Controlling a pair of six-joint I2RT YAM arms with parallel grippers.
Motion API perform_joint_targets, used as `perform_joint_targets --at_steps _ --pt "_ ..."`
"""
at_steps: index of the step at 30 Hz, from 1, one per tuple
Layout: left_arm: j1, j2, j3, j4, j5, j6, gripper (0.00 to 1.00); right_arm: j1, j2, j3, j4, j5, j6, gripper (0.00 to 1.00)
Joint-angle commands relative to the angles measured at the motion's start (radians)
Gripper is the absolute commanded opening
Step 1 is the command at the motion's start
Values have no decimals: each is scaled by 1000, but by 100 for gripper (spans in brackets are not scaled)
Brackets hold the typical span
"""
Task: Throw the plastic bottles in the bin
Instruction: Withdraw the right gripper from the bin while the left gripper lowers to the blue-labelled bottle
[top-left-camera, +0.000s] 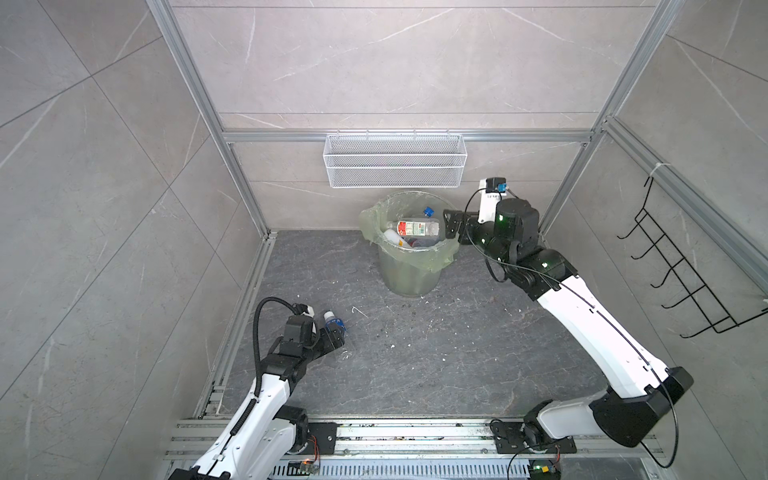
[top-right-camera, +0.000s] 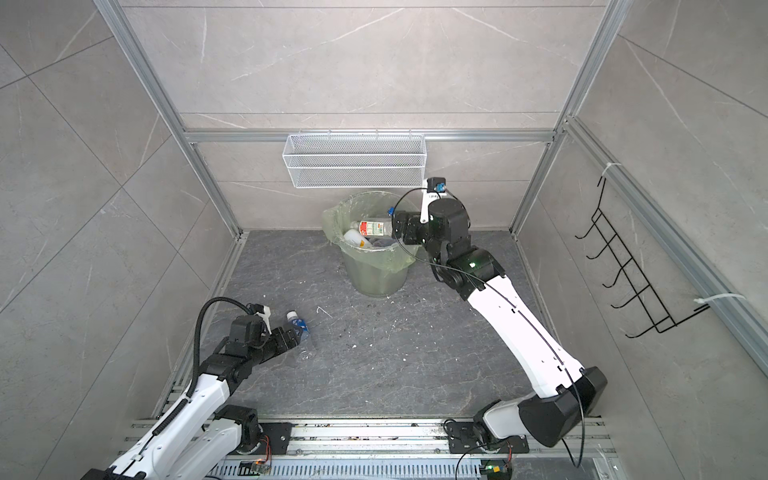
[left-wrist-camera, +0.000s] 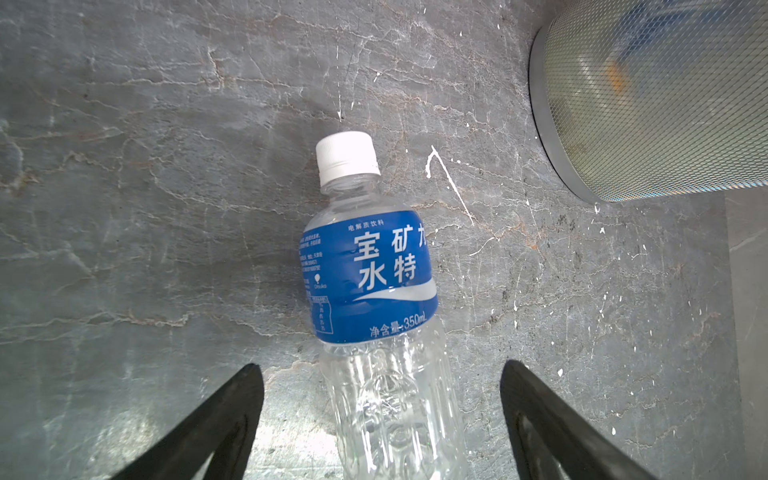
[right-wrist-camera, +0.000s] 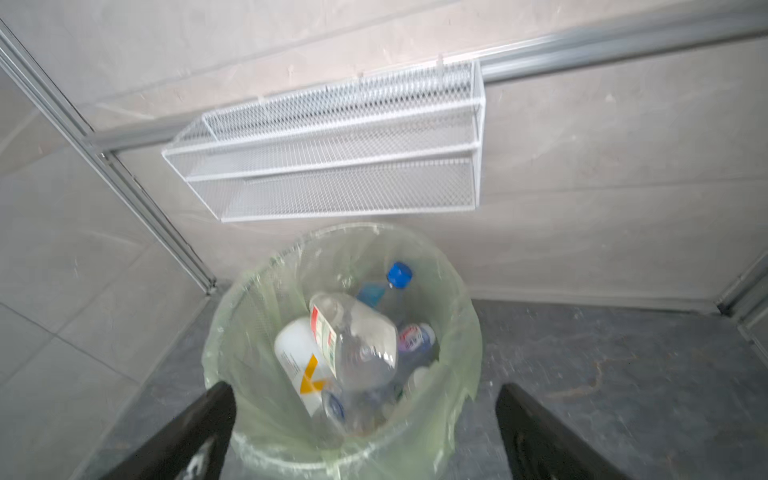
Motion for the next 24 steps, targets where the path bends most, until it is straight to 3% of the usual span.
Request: perform_joint_targets --at_steps 1,11,24 --pt "-3 21 25 30 -13 23 91 2 -86 -121 18 -31 27 99" --pt "-11 133 40 72 -5 26 90 3 -266 -437 -13 -75 82 99" --pt "-57 283 87 138 -30 37 88 2 -383 -679 -68 -124 138 100"
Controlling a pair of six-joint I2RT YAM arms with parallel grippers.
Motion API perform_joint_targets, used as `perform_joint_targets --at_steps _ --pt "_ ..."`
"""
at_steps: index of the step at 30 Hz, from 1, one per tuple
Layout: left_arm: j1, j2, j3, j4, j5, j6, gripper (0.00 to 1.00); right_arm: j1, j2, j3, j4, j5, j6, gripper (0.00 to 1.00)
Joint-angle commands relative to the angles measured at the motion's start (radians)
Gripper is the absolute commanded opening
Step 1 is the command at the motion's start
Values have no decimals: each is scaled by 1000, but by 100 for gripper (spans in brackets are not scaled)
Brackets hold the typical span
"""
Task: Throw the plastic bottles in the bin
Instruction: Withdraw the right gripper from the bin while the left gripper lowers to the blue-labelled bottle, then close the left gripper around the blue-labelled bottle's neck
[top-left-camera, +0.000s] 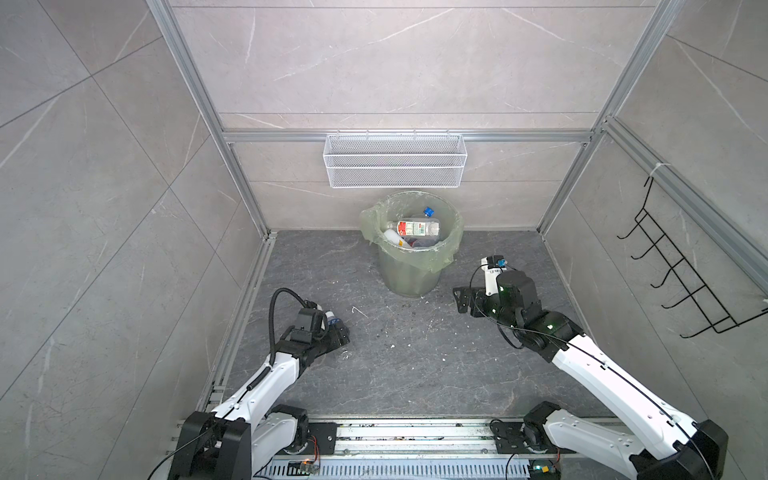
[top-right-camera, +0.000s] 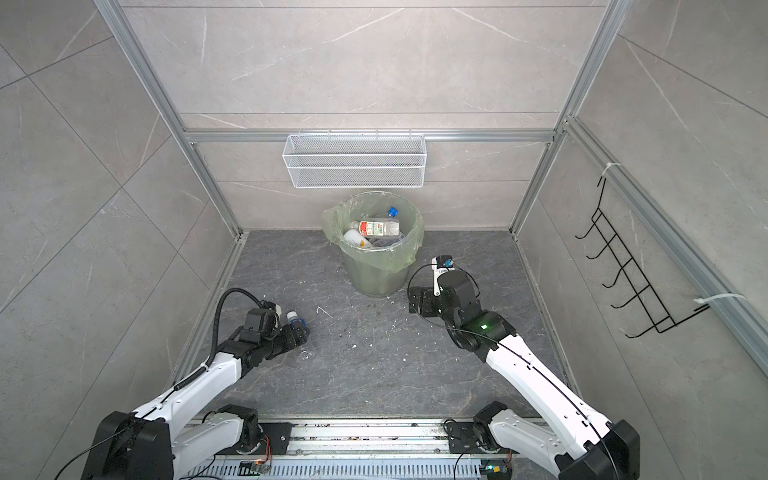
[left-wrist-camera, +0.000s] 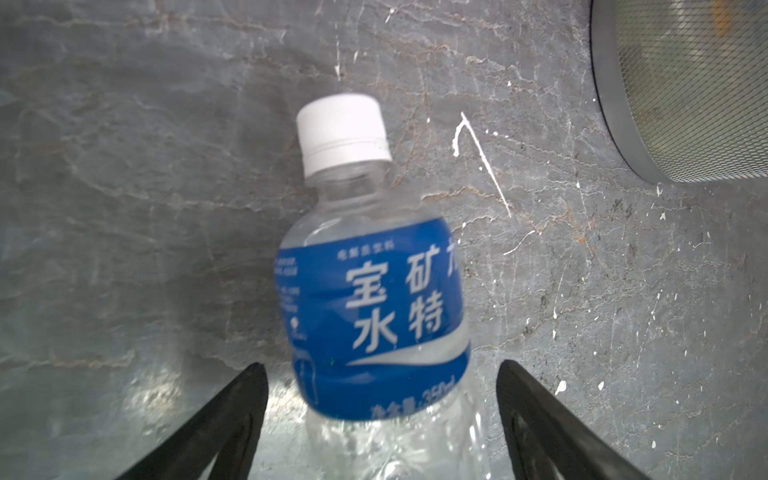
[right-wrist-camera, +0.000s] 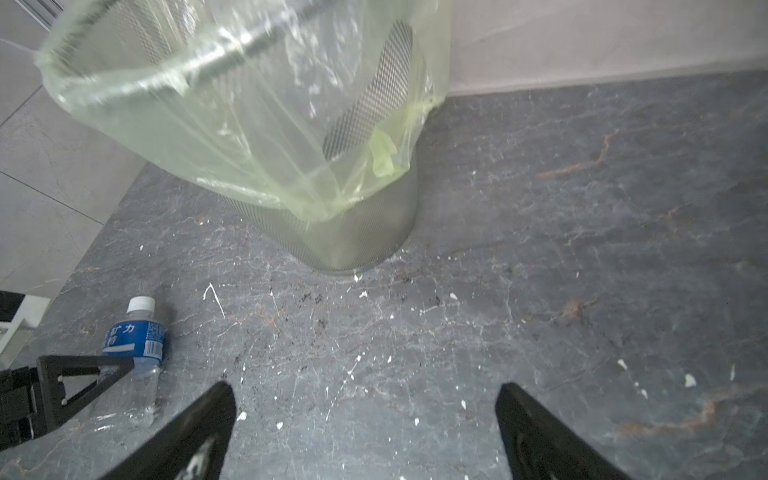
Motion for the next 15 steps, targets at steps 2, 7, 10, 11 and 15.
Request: perform_joint_targets --at_steps 2,7,10,11,15 --pt "-22 43 50 42 -40 35 88 1 -35 -63 -32 -20 34 100" --pt "-67 103 82 41 -95 51 86 2 -53 -127 -31 -29 45 99" --pt "-100 149 110 35 -124 59 84 2 -58 -160 -25 -42 52 100" --pt "-110 164 121 33 -129 62 84 1 -65 -174 -20 -43 56 100" --pt "-158 224 165 19 -164 75 82 1 -103 -237 15 -48 59 100"
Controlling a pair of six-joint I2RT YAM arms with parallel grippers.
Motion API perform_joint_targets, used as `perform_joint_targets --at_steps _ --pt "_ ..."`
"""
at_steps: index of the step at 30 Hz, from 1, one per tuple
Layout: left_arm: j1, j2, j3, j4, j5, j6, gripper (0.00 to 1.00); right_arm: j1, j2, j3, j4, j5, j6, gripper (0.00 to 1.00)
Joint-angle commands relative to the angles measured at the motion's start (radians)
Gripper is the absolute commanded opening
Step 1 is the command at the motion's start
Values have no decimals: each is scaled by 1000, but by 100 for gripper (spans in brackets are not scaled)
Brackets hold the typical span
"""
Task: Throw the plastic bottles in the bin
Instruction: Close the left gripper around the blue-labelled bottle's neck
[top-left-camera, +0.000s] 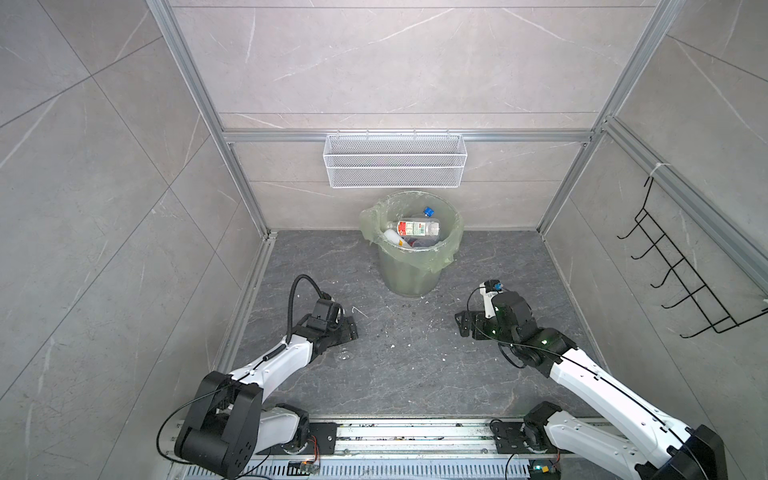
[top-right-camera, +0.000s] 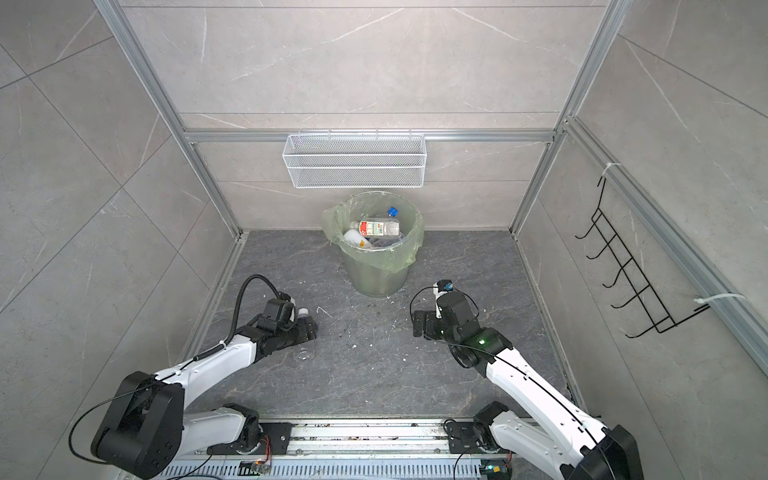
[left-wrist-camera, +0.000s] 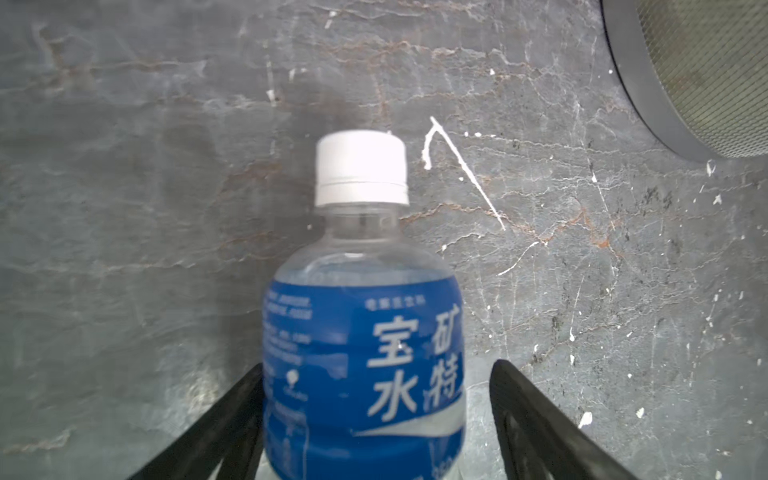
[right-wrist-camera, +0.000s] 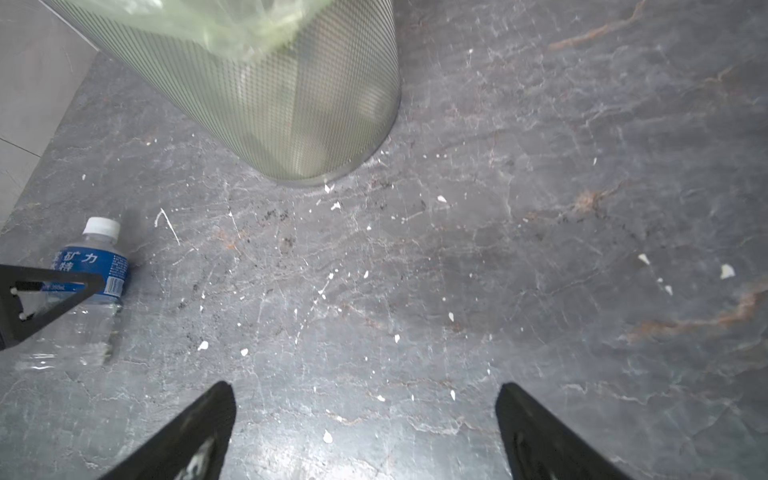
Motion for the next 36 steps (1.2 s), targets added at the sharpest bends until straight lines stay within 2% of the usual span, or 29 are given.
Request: perform_joint_targets --at_steps 1,17,23,30,36 --pt "-40 41 58 -5 -52 42 82 2 -38 -42 26 -9 19 99" --pt "-125 172 139 -56 -101 97 71 1 -34 -128 66 8 31 100" --pt "-141 191 137 -67 -120 109 70 2 -29 -127 61 6 35 100" --pt "-151 222 157 -79 -120 115 75 2 -32 -124 55 7 42 99" --pt "-155 222 159 -81 -119 114 72 1 -40 -118 42 10 42 100"
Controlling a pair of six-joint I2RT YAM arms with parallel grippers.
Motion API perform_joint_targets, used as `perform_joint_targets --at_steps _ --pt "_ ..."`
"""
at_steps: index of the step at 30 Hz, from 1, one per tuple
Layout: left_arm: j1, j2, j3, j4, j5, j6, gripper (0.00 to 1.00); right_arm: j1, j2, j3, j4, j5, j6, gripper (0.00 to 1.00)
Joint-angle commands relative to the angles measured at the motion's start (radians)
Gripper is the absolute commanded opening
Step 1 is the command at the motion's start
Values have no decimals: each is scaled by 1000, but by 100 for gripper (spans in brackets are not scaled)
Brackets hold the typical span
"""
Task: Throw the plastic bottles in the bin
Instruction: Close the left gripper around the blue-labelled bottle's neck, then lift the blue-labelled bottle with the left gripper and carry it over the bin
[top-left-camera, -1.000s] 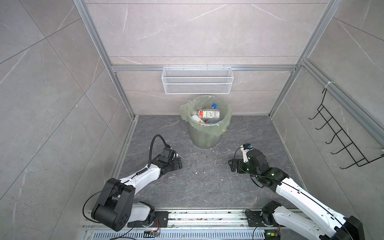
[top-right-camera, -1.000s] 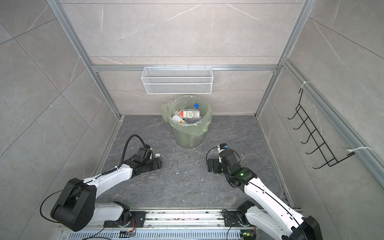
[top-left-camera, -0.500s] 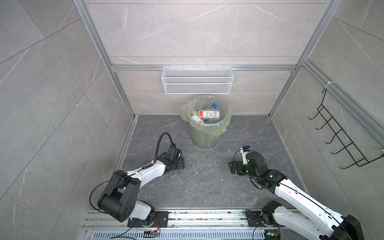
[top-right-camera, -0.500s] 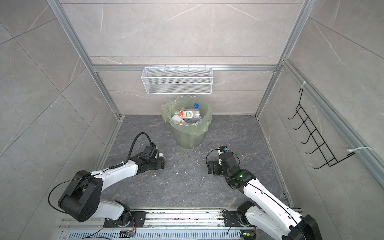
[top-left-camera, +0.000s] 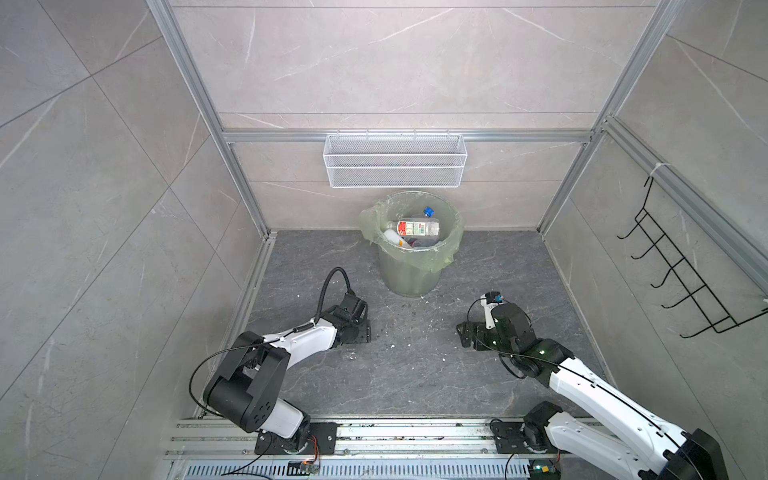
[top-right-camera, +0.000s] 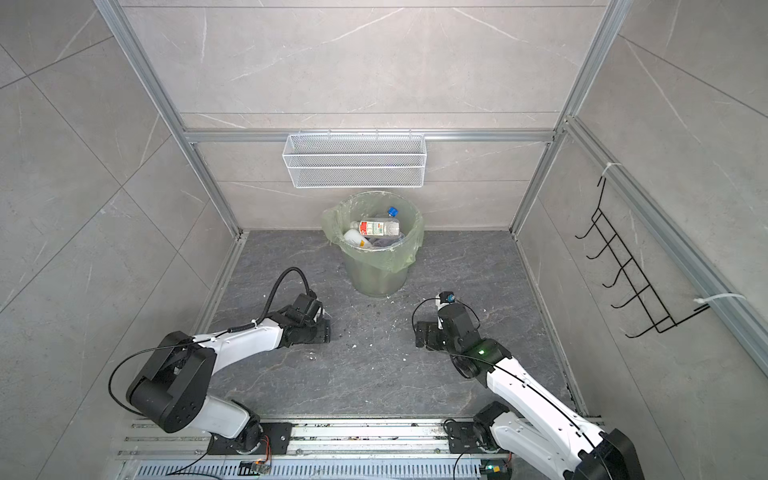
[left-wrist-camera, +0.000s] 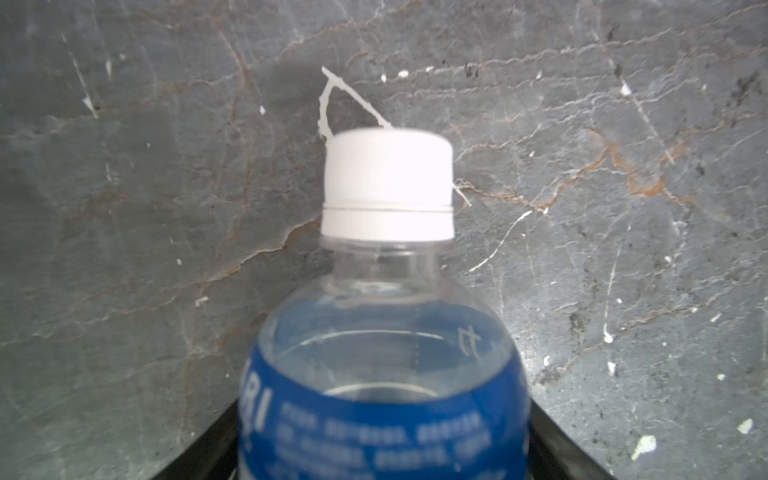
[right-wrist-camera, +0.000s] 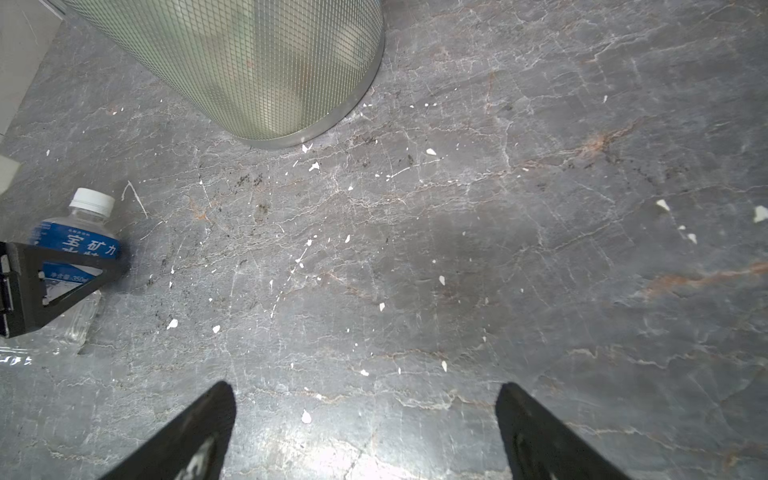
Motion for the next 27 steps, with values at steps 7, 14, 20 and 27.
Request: perform_joint_targets --at_steps 7,14,20,27 --pt "-17 -52 -7 2 -9 27 62 1 -12 -1 -19 21 15 100" --pt "-47 -198 -82 71 -28 58 60 3 -8 -1 -10 20 18 100" --pt "-62 -340 -144 127 -34 82 62 2 2 7 -3 16 16 99" --pt "-72 -498 -204 186 -11 104 63 2 9 10 4 14 16 100"
